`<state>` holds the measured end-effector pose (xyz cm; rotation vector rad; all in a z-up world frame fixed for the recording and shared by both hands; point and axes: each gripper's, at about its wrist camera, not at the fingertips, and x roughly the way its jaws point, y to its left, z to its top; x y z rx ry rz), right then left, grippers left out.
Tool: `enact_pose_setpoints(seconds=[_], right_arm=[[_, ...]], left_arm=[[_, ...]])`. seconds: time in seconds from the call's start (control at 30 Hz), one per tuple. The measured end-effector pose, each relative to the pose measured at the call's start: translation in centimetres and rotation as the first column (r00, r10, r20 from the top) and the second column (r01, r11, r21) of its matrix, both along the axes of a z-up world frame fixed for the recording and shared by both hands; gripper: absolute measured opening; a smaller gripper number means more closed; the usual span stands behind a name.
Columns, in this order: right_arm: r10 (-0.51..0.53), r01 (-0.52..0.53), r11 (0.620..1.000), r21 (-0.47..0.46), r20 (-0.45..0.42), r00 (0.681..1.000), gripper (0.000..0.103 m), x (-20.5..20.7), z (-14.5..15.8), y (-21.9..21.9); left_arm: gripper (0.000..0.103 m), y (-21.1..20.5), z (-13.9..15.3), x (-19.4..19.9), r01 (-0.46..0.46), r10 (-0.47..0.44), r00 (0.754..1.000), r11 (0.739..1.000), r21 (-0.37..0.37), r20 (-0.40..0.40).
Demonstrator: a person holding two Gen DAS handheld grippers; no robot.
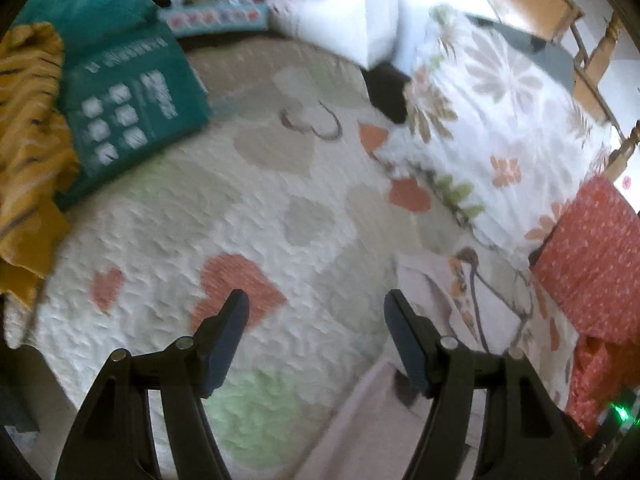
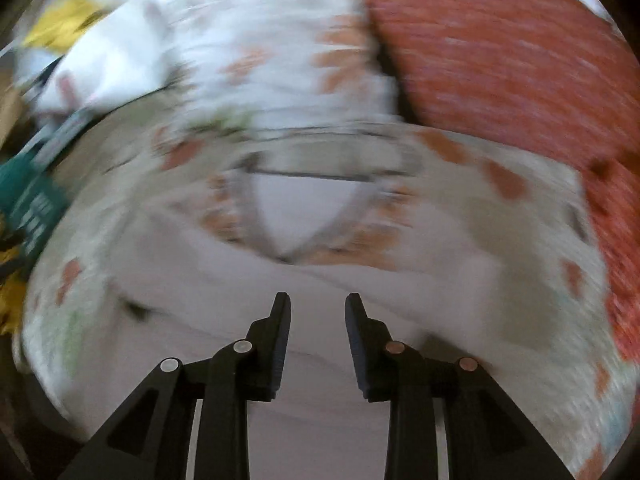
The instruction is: Fold small clothes
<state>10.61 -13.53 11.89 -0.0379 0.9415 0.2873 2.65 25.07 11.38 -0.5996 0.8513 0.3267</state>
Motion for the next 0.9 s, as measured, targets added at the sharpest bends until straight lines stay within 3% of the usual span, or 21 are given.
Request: enact_pose_setpoints(seconds=[0.1, 0.23, 0.37, 0.43, 0.5, 0.6, 0.77, 0.9], right_arm=[[0.152, -0.143, 0.983, 0.117, -0.070, 0.986, 0.031, 2.0, -1.3, 5.6], [0.267, -0.236, 0.953, 0.191, -0.156, 0.951, 0.031, 5.1, -4.8, 12.7], [0.301, -0.271, 0.950, 0.157, -0.215, 0.929, 0.031, 9.9, -8.3, 18.5], [0.282, -0.264, 0.959, 0.106, -0.214, 0.935, 0.030, 12.5, -9.6, 20.3], [0.242, -0.237, 0.970, 0.051, -0.149, 0.959, 0.028, 14.9, -9.2, 21.1], [0.123, -0.134, 0.981, -0.140, -0.084, 0.989, 0.036, 17.1, -8.1, 21.2], [0.095, -0.096, 0.995, -0.006, -0.040, 0.995, 0.038, 14.8, -3.4, 14.9], [0.072, -0.069, 0.997, 0.036, -0.076, 0.995, 0.039, 10.5, -1.8, 6.1]], left_arm=[[0.069, -1.5, -1.3, 1.5, 0.033, -0.034, 0.999, 0.999, -0.033, -0.035], [0.069, -3.0, -2.2, 1.9, 0.084, -0.087, 0.994, 0.996, -0.036, -0.069], [0.069, -2.9, -2.3, 1.6, 0.099, -0.098, 0.992, 0.995, 0.001, -0.085], [0.069, -2.5, -2.4, 1.8, 0.076, -0.074, 0.993, 0.997, 0.018, -0.092], [0.069, -2.2, -2.8, 2.4, 0.071, -0.069, 0.992, 0.997, 0.020, -0.103], [0.069, -2.6, -3.4, 3.5, 0.085, -0.078, 0.988, 0.995, 0.049, -0.130], [0.069, -4.1, -5.1, 5.5, 0.144, -0.124, 0.977, 0.984, 0.106, -0.174], [0.069, -6.6, -6.4, 6.6, 0.222, -0.199, 0.962, 0.968, 0.114, -0.185]])
